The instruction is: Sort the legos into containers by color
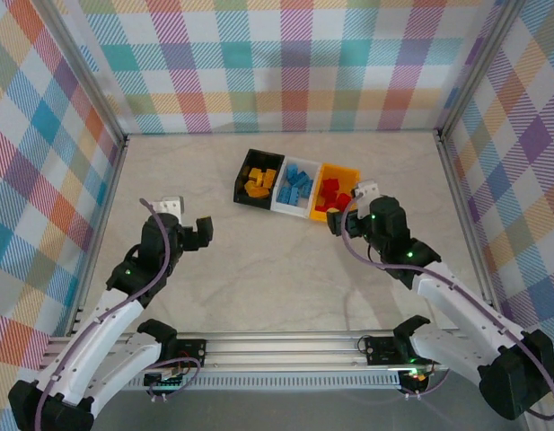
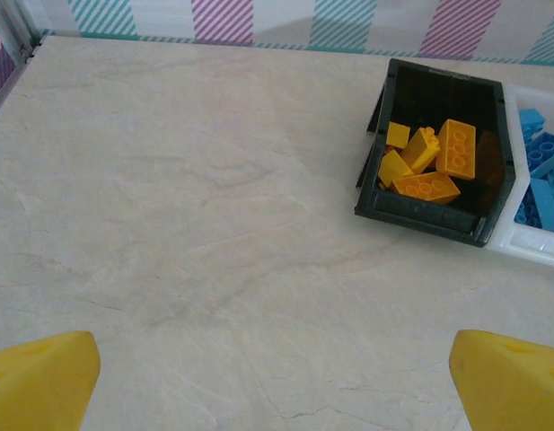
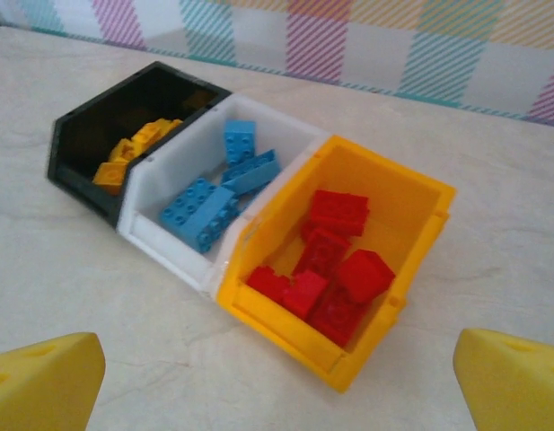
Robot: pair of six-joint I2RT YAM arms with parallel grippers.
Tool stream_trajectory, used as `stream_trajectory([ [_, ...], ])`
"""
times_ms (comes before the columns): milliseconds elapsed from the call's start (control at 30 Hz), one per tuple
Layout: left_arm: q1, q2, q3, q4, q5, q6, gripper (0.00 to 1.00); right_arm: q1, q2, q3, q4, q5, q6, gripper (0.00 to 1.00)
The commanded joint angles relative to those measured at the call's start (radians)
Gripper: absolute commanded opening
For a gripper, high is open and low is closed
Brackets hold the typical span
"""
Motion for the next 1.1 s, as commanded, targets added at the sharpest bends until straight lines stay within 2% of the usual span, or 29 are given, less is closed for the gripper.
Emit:
stream_trajectory([
  [0,0.002,0.017,-0.019,0.061,-0.031,0.011,1.00,-0.069,-0.012,-0.007,0.007,0.049,0.013,1.00],
  [167,0.002,0.056,-0.027,0.133,-0.037,-0.002,1.00,-0.209,-0.012,-0.032,-0.012,0.021,0.077,1.00],
  [333,0.003,0.085,-0.017,0.139,-0.036,-0.027,1.00,-0.349,0.022,-0.064,0.021,0.007,0.146,1.00],
  [433,0.002,0.073,-0.024,0.128,-0.039,-0.033,1.00,-0.407,0.062,-0.079,0.067,-0.003,0.137,1.00],
  [600,0.007,0.048,-0.038,0.098,-0.068,-0.021,1.00,-0.433,0.166,-0.121,0.251,-0.050,0.102,1.00],
  [867,0.020,0.065,-0.033,0.108,-0.079,0.015,1.00,-0.443,0.461,-0.119,0.517,-0.133,-0.012,1.00],
  [1067,0.052,0.085,-0.021,0.109,-0.098,0.059,1.00,-0.443,0.559,-0.142,0.655,-0.186,-0.015,1.00],
])
